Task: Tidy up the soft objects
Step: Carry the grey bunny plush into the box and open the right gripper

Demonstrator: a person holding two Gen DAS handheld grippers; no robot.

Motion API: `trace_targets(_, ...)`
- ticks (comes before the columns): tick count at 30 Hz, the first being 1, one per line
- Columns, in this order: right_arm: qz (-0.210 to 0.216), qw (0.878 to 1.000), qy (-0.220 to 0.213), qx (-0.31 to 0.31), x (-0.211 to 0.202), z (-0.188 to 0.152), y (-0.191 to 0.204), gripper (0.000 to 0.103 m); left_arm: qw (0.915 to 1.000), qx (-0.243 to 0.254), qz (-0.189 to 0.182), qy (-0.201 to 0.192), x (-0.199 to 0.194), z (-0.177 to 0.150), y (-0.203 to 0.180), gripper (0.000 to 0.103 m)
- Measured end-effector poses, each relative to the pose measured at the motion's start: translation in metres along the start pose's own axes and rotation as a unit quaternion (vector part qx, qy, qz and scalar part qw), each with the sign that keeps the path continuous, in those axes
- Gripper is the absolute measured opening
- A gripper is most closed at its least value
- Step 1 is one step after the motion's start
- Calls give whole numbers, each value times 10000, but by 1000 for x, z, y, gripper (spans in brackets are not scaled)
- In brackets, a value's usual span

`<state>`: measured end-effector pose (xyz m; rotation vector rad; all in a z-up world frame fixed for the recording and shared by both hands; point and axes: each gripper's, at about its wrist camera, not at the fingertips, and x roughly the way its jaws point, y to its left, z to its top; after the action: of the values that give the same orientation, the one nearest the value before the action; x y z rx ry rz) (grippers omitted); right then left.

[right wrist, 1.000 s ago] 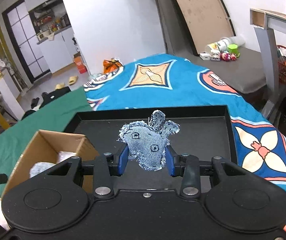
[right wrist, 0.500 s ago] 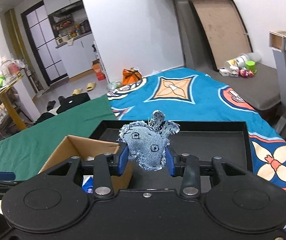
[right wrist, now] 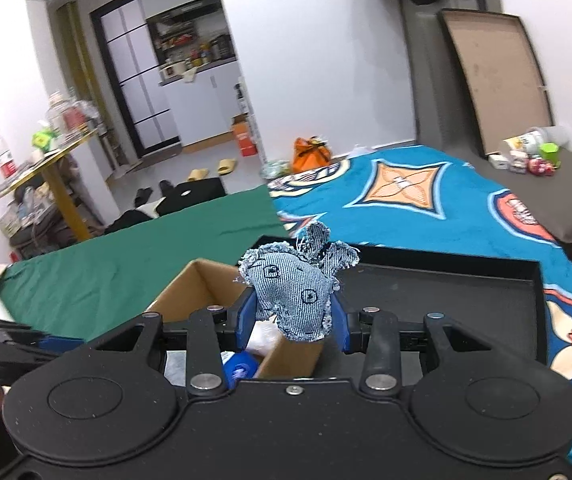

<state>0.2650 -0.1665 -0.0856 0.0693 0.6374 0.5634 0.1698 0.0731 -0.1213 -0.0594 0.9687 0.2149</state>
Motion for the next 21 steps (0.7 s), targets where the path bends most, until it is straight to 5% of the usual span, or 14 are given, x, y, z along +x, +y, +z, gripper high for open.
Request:
trace_targets(10, 405, 9985, 268, -262, 6, -3, 31, 39, 9994, 9, -315, 158, 6, -6, -1, 9)
trace_targets(21, 632, 9955, 525, -469, 14, -11, 62, 40, 9975, -327, -570, 255, 14, -6, 13, 8)
